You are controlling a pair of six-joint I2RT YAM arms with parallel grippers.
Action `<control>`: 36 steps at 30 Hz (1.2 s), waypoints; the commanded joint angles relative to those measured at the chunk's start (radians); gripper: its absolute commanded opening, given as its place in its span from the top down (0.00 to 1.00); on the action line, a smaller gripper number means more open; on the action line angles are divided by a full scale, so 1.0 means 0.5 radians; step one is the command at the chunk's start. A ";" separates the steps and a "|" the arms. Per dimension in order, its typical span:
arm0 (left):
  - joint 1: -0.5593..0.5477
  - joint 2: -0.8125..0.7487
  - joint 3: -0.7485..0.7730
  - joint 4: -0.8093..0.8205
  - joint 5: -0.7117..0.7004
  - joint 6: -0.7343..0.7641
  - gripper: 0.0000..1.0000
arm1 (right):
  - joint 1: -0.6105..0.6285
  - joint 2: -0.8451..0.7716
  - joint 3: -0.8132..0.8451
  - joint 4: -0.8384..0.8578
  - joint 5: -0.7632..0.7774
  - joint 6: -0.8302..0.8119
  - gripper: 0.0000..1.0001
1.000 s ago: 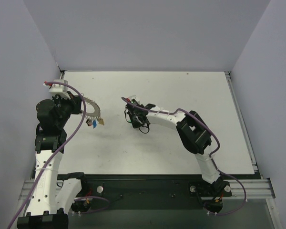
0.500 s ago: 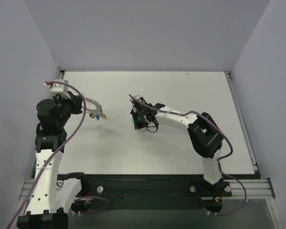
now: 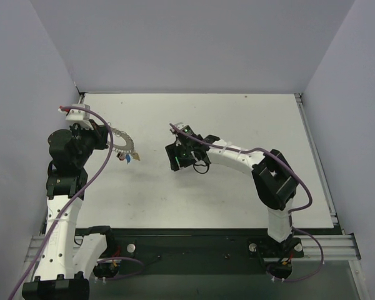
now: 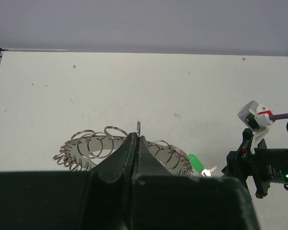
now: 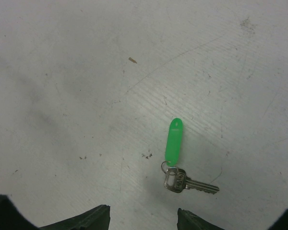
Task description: Put the keys on the keyring
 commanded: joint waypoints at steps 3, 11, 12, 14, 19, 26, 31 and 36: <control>0.008 -0.017 0.010 0.209 0.047 -0.023 1.00 | 0.077 0.161 0.186 -0.084 0.312 -0.138 0.34; 0.008 -0.017 0.010 0.215 0.056 -0.026 1.00 | 0.025 0.335 0.256 -0.010 0.278 -0.126 0.35; 0.011 -0.017 0.007 0.215 0.050 -0.029 1.00 | 0.010 0.351 0.269 -0.004 0.266 -0.105 0.36; 0.011 -0.017 0.007 0.209 0.050 -0.029 1.00 | -0.015 0.382 0.275 0.023 0.205 -0.096 0.42; 0.011 -0.020 0.010 0.206 0.044 -0.026 1.00 | -0.082 0.397 0.250 0.121 -0.001 -0.053 0.57; 0.017 -0.014 0.013 0.209 0.044 -0.023 1.00 | -0.083 0.379 0.195 0.192 -0.157 -0.123 0.59; 0.017 -0.017 0.013 0.209 0.047 -0.023 1.00 | -0.083 0.351 0.121 0.278 -0.243 -0.169 0.59; 0.023 -0.017 0.010 0.206 0.047 -0.026 1.00 | -0.080 0.373 0.112 0.281 -0.268 -0.178 0.66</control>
